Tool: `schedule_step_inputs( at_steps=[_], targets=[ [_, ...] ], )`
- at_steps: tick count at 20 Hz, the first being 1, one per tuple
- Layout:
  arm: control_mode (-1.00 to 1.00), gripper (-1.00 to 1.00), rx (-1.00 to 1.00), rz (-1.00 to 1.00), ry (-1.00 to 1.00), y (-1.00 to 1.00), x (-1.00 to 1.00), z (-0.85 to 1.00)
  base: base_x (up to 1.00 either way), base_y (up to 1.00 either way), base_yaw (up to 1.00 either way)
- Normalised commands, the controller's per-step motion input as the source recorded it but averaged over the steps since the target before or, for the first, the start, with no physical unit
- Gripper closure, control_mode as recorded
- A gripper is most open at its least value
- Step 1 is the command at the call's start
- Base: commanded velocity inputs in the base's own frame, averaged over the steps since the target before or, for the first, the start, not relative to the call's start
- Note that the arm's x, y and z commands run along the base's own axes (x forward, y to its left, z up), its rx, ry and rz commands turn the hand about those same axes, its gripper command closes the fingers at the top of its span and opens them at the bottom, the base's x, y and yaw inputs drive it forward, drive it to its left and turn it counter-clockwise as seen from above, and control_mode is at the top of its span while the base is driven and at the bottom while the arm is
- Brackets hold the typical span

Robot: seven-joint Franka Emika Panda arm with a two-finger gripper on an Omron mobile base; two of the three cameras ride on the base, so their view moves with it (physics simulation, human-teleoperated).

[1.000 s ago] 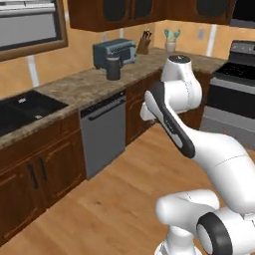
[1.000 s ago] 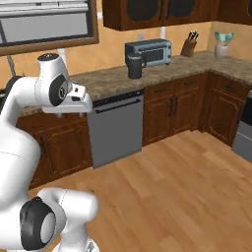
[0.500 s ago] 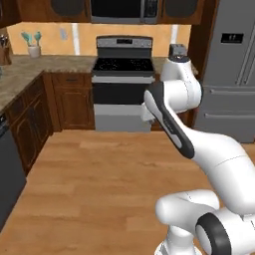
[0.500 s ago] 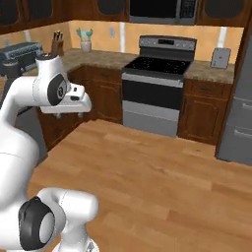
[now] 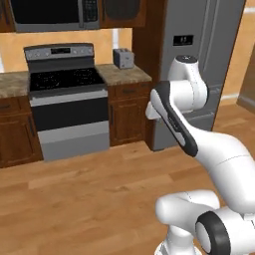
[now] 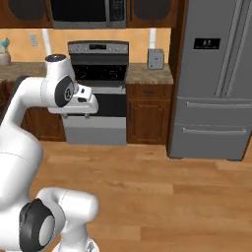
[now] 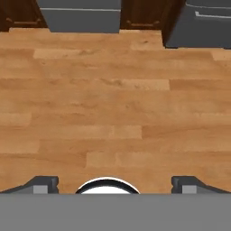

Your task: Navigate to the stove.

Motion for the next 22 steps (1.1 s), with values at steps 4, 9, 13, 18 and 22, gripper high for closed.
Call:
schedule_step_inputs(
  at_steps=[4,9,13,18,22],
  targets=[
    [1.00,-1.00,0.00,0.00,0.00,0.00,0.00,0.00,1.00,0.85,-0.49],
    [1.00,-1.00,0.00,0.00,0.00,0.00,0.00,0.00,0.99,0.92,-0.23],
    [1.00,-1.00,0.00,0.00,0.00,0.00,0.00,0.00,0.92,0.91,0.03],
    [1.00,-1.00,0.00,0.00,0.00,0.00,0.00,0.00,0.99,0.74,0.08],
    [1.00,-1.00,0.00,0.00,0.00,0.00,0.00,0.00,1.00,0.50,0.06]
  ],
)
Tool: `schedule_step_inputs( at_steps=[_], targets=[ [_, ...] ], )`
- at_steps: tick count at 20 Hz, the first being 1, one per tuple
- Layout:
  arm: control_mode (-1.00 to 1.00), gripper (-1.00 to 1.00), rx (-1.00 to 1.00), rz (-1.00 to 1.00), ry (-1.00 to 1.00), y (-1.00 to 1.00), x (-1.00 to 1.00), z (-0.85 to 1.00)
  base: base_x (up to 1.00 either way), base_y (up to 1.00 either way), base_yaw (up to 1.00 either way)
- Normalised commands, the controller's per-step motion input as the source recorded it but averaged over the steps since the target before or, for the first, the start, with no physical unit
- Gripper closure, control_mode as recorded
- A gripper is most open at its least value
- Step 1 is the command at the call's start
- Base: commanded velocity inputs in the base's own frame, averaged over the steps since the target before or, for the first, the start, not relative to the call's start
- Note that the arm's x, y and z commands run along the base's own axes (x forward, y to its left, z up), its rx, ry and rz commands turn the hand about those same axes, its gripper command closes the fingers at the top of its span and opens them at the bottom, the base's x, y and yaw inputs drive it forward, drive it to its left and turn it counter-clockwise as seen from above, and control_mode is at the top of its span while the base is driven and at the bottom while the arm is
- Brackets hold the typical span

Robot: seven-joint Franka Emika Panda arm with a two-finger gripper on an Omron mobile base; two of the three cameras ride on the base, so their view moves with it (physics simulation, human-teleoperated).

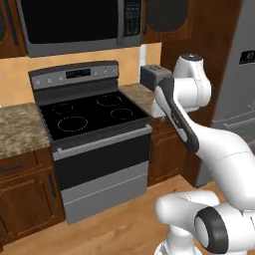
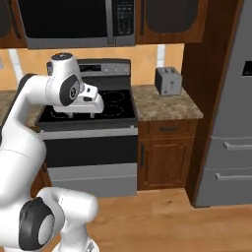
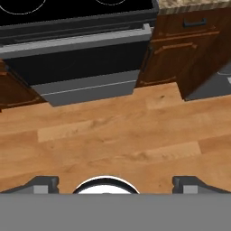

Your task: Navigate to the stove.

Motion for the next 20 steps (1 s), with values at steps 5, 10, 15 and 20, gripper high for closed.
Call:
schedule_step_inputs(
  at_steps=[5,10,15,20],
  targets=[
    [1.00,-1.00,0.00,0.00,0.00,0.00,0.00,0.00,0.90,0.36,0.10],
    [1.00,-1.00,0.00,0.00,0.00,0.00,0.00,0.00,0.58,0.03,0.28],
    [1.00,-1.00,0.00,0.00,0.00,0.00,0.00,0.00,0.63,0.00,0.27],
    [1.00,-1.00,0.00,0.00,0.00,0.00,0.00,0.00,0.46,0.00,0.12]
  ],
)
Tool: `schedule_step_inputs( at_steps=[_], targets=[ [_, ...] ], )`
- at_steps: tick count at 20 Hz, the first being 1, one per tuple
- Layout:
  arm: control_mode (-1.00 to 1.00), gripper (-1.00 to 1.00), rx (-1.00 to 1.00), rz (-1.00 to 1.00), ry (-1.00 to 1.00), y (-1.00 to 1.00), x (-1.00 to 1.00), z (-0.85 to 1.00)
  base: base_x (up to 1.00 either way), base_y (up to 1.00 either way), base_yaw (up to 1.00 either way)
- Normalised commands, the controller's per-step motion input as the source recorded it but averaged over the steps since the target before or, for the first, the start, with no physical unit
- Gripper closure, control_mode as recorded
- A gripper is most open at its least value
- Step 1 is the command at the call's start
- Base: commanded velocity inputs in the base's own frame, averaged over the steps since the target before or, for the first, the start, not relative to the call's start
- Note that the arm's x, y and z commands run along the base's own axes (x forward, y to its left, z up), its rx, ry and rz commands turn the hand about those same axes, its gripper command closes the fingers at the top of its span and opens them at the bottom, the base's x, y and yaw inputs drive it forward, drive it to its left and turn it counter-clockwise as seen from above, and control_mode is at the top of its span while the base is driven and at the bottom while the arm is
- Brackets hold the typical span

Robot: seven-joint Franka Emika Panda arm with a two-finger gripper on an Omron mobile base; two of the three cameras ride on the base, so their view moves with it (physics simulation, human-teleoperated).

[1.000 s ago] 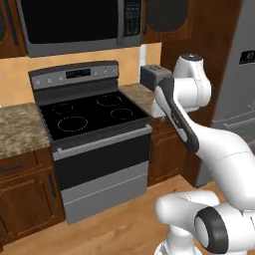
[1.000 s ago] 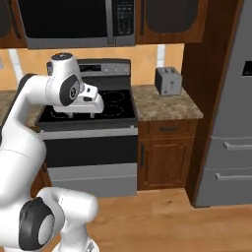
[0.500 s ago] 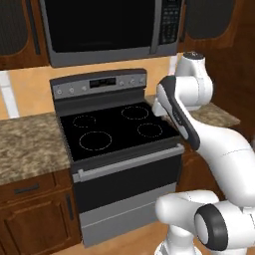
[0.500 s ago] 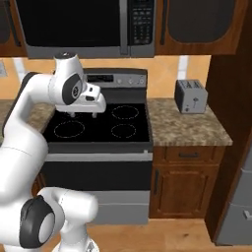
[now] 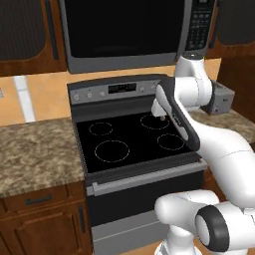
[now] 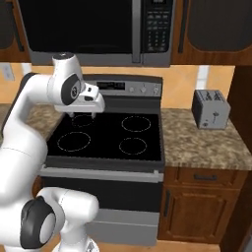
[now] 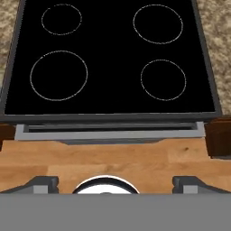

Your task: Navigate to the stove.

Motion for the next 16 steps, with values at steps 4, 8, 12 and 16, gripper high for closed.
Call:
schedule_step_inputs(
  at_steps=[4,8,12,16],
  targets=[
    [1.00,-1.00,0.00,0.00,0.00,0.00,0.00,0.00,0.68,-0.01,0.11],
    [1.00,-1.00,0.00,0.00,0.00,0.00,0.00,0.00,0.69,-0.05,0.14],
    [1.00,-1.00,0.00,0.00,0.00,0.00,0.00,0.00,0.45,-0.02,0.14],
    [1.00,-1.00,0.00,0.00,0.00,0.00,0.00,0.00,0.27,-0.02,0.12]
  ],
)
